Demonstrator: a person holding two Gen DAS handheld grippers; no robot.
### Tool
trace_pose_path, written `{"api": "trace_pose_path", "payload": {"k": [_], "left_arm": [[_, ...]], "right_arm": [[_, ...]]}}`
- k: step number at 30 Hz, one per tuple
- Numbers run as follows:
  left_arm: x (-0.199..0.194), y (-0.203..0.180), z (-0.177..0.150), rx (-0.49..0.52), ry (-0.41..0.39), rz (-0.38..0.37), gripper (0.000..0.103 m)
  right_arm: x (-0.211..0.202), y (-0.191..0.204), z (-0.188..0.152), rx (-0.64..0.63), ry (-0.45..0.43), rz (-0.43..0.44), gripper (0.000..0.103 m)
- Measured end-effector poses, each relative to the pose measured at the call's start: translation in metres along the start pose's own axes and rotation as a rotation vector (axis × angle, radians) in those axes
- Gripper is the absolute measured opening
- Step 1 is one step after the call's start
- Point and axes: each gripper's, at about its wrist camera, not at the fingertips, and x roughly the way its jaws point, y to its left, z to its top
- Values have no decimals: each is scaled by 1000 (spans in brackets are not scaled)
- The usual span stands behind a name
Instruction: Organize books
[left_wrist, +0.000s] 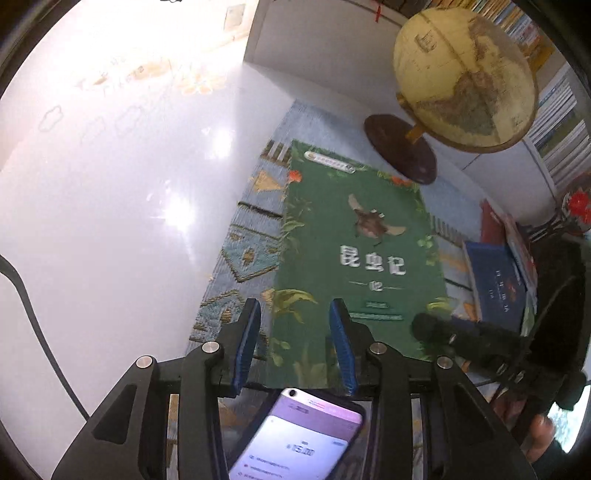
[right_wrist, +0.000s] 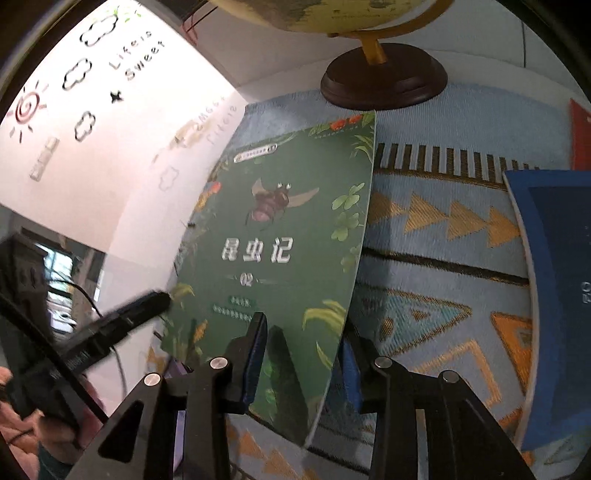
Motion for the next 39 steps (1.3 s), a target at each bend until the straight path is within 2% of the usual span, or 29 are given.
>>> {"api": "trace_pose_path", "payload": {"k": [6, 10, 14, 16, 19, 21, 22, 23, 24, 25, 29, 32, 33, 35, 39], "left_arm": [[-21, -47, -5, 101, -28, -29, 36], [-30, -99, -11, 207, -34, -99, 36], [-29, -172, -30, 334, -7, -223, 38], [-23, -210, -44, 395, 26, -277, 39], [-16, -268, -74, 492, 84, -324, 40], [-12, -298, -91, 549, 123, -346, 45], [-10, -319, -103, 588, 141, -355, 55], [-9, -333, -112, 612, 149, -357, 74], [-8, -348, -121, 631, 149, -361, 81], [-7, -359, -127, 641, 147, -369, 84], [9, -412, -155, 674, 199, -386, 84], [27, -443, -173, 682, 226, -383, 83], [32, -451, -179, 679, 237, -372, 82], [45, -464, -189, 672, 259, -347, 70], [58, -473, -202, 642, 256, -276, 68]], "right_arm": [[-20, -6, -36, -34, 19, -36, 36], [-68, -23, -79, -28, -28, -103, 36], [-128, -62, -128, 60, -81, -168, 38], [-161, -86, -152, 134, -118, -201, 43], [-206, -121, -184, 235, -179, -261, 46], [-234, -144, -204, 290, -213, -301, 47], [-249, -159, -214, 323, -233, -320, 49], [-261, -174, -221, 352, -251, -334, 50], [-273, -189, -229, 386, -273, -352, 51], [-286, -206, -237, 423, -295, -365, 51], [-323, -267, -262, 528, -335, -404, 51], [-341, -304, -270, 544, -335, -450, 51], [-345, -315, -271, 544, -331, -456, 51], [-350, -334, -271, 542, -336, -444, 51], [-345, -361, -261, 525, -323, -409, 49]]}}
